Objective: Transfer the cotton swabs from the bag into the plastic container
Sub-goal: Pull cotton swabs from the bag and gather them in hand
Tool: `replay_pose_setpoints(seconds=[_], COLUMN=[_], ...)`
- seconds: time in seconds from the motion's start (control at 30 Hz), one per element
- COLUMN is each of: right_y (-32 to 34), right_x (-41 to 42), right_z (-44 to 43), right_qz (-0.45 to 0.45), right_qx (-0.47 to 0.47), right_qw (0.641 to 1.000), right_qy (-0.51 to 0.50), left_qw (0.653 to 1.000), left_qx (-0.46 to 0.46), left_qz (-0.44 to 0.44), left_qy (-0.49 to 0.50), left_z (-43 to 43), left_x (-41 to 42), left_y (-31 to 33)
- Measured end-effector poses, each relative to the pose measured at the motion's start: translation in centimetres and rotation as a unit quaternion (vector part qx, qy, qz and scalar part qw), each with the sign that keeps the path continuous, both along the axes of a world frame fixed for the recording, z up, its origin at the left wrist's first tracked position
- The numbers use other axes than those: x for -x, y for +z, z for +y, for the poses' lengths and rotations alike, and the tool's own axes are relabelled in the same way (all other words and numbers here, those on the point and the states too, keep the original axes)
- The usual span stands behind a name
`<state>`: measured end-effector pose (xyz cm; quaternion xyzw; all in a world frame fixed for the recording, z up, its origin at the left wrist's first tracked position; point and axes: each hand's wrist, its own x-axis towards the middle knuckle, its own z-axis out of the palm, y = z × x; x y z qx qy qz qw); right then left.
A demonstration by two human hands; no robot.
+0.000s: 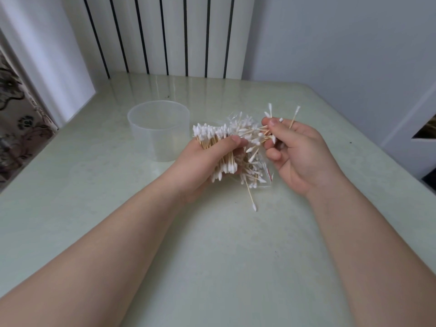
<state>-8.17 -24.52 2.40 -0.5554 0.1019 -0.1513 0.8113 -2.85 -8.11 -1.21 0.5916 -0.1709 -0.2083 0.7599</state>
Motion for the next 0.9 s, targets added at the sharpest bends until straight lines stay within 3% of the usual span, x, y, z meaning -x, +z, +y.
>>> replay_pose_setpoints(seconds=[0.1,0.33,0.63,0.9], right_y=[-0.1,-1.1,-1.1,-0.3], right_x=[-0.1,-0.5,-0.5,-0.2], right_z=[-0.2,0.1,0.9,-0.2], right_qz=[0.009,-0.005,-0.002,-0.018], right_qx=[0.003,0.125,0.11,0.102], right_qw=[1.0,0.992,0.994,0.994], right_qy=[-0.014,-0.032,-0.005,-0.048], left_qw=[1.0,0.999,1.0,1.0], left_qx=[-0.001,0.022,0.01,-0.01], left_qz=[-0.004,0.024,0.009,-0.004], left_qy=[0.007,-0.015,0.014,0.014], left_z=[0.0,0.0,0.0,-0.1], left_x=[0.0,0.6,0.3,0.1], left_y=[0.1,0.5,0.1,0.1])
